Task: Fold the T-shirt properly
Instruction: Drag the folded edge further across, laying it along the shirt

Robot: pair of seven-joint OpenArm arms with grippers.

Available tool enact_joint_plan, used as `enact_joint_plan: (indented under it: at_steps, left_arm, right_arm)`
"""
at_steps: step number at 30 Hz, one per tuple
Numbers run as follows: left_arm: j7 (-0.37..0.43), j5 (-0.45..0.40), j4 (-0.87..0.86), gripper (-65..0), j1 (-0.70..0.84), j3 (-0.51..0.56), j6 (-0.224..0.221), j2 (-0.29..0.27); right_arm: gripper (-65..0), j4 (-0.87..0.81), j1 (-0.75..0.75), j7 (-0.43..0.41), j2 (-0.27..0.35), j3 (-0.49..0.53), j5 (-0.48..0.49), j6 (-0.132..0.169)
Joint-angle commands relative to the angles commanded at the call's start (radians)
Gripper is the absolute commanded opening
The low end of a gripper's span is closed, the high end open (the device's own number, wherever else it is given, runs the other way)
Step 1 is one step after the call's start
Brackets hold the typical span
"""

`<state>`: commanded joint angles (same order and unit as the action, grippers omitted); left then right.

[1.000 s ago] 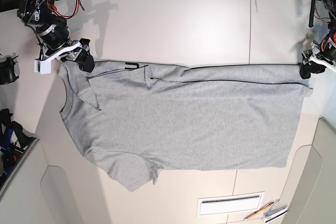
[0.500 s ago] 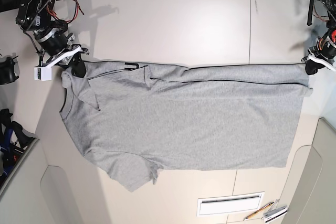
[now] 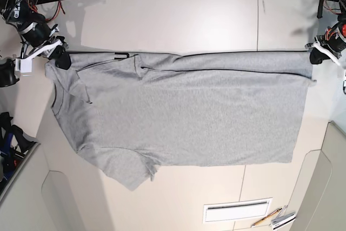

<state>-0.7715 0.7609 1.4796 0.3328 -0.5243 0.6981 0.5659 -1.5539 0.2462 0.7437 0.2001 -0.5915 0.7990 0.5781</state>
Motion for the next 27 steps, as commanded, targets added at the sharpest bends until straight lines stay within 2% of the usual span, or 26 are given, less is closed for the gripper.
enact_joint_plan:
  at_steps: [4,8,22,27]
  left_arm:
    - [-0.005,0.005,0.110,-65.0,0.077,-0.013,0.000,0.000]
    - [-0.042,0.006,0.169,-65.0,0.128,-0.020,0.000,0.000]
    - [-0.101,0.007,0.186,-65.0,0.271,-0.021,0.000,-0.001]
    - [-0.131,0.013,0.186,-65.0,0.272,-0.021,0.000,0.000]
  right_arm:
    - [-65.0,0.000,0.062,0.011,0.052,0.000,0.040,0.003]
    - [-65.0,-0.002,0.102,0.017,0.074,0.000,0.065,0.006]
    - [-65.0,-0.004,0.165,0.051,0.168,0.000,0.102,0.013]
    - [-65.0,-0.005,0.167,0.064,0.171,0.000,0.103,0.013]
